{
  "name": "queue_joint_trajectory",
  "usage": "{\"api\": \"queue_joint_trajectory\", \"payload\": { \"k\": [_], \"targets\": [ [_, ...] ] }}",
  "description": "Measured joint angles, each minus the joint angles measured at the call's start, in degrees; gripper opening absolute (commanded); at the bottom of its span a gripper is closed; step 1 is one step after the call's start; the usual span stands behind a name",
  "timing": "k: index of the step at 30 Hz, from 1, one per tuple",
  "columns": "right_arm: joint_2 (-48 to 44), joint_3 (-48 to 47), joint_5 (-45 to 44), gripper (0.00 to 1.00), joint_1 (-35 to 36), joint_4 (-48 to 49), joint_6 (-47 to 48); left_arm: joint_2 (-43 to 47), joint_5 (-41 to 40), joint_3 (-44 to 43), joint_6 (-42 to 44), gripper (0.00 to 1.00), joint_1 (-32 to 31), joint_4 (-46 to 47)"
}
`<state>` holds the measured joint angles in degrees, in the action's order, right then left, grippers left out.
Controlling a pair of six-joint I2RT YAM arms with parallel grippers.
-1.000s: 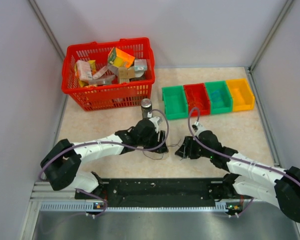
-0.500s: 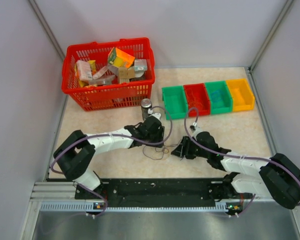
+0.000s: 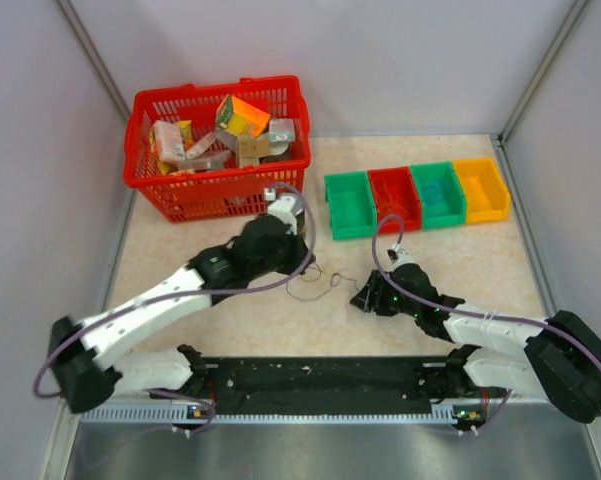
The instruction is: Untangle the cables
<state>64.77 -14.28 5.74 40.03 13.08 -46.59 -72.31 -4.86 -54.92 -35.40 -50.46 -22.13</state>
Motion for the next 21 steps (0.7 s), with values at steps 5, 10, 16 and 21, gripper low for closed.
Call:
{"api": "queue_joint_trajectory", "payload": {
  "k": [5,10,16,21],
  "targets": [
    [-0.4,-0.5,-3.9,0.47,0.0,-1.7,0.0,20.7,0.1,-6.0,5.5,0.0,0.0,3.5],
    [-0.6,-0.5,-6.2,0.47,0.0,-2.0,-0.2,33.5,0.7,-9.6,12.7,0.0,0.0,7.4],
    [-1.1,-1.4,-6.0,0.55,0.0,-3.6,1.9,38.9,-2.3,-10.2,16.1,0.0,0.0,8.6],
    [-7.7,-4.0,-0.8,0.73,0.4,-13.5,8.9,36.0,-3.6,-8.0,14.9,0.0,0.0,8.2]
  ]
}}
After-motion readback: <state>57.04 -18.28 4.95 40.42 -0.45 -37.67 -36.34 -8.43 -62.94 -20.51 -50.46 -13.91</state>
